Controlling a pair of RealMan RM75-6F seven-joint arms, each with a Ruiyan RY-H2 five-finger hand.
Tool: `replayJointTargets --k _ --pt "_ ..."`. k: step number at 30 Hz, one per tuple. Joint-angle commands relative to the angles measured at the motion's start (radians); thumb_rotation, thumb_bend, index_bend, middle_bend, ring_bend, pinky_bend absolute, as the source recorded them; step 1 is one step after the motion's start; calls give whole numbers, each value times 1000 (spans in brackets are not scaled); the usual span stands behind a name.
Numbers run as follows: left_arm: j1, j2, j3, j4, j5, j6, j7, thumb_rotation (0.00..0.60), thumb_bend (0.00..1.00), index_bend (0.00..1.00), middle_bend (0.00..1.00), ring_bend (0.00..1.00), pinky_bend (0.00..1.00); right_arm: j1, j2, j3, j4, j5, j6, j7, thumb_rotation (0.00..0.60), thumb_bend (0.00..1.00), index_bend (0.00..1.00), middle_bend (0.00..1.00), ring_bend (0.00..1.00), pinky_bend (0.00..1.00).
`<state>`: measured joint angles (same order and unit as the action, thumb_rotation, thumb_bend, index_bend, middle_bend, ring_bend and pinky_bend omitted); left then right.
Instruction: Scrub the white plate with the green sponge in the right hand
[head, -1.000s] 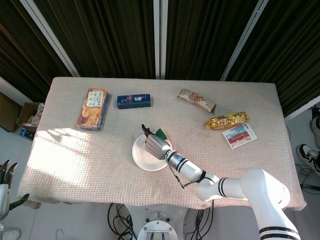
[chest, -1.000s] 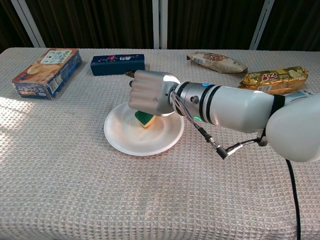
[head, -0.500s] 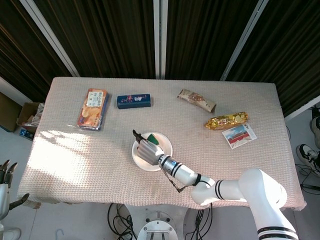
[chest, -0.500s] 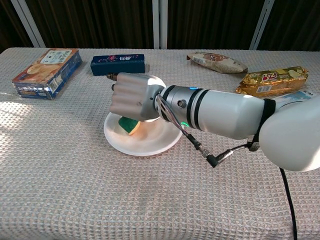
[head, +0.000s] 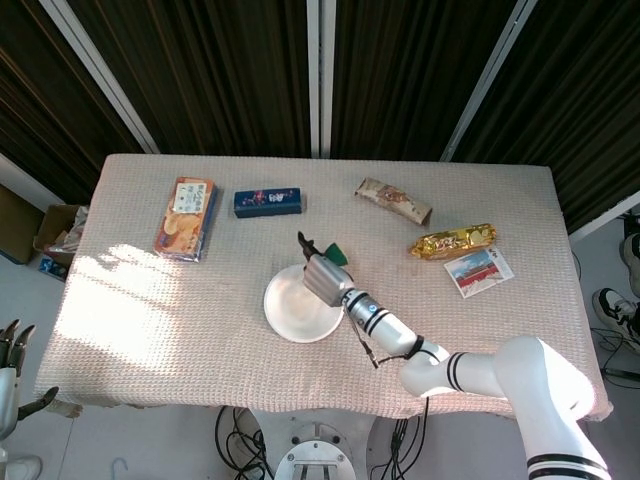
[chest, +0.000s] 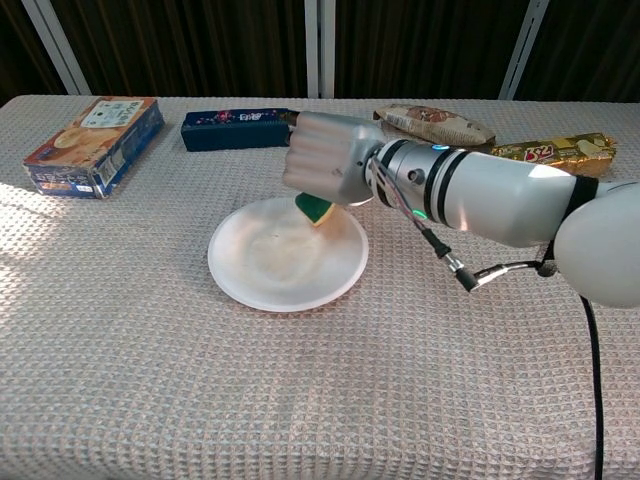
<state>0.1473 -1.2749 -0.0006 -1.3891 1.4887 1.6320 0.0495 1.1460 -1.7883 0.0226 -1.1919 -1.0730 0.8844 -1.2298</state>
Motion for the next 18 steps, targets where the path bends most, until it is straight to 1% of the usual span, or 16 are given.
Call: replayJointTargets --k 1,2,5,9,11,12,13,14,15,16,18 --pt "-1 -1 -2 -2 2 2 0 600 20 120 37 69 117 -50 60 18 -78 7 53 72 600 407 729 466 221 0" --pt "-2 0 -2 -3 2 2 0 600 20 120 36 70 117 -65 75 19 -101 4 64 97 600 407 726 466 221 0" --pt "-5 2 -2 -6 6 0 3 600 20 121 37 70 117 -114 123 -6 -162 -14 89 161 600 407 703 464 219 0" --pt "-10 4 -3 -13 14 4 9 600 20 121 37 69 117 -172 165 -48 -192 11 83 200 600 403 595 440 201 0" --pt "-12 4 -3 -17 17 3 13 600 19 121 37 70 117 -190 171 -57 -181 28 82 203 600 402 489 395 176 0" --pt "-13 5 -3 -19 19 2 15 600 20 121 37 70 117 -200 171 -59 -175 49 77 203 600 399 393 352 150 0" --pt "-14 6 -3 -22 20 3 17 600 20 121 37 70 117 -207 173 -58 -175 69 74 202 600 386 266 289 111 0" --pt "-15 6 -3 -24 22 3 20 600 20 121 37 69 117 -213 175 -56 -181 81 75 204 600 373 181 244 82 0" --pt "-16 8 -3 -28 24 4 22 600 20 121 37 69 117 -223 182 -54 -192 83 84 214 600 339 61 164 34 0" --pt "-16 9 -3 -31 25 6 24 600 20 121 37 69 117 -232 192 -53 -205 77 97 224 600 317 16 118 12 0" --pt "-16 13 -4 -37 24 7 28 600 20 120 37 70 117 -258 225 -49 -245 53 139 263 600 287 0 60 0 0"
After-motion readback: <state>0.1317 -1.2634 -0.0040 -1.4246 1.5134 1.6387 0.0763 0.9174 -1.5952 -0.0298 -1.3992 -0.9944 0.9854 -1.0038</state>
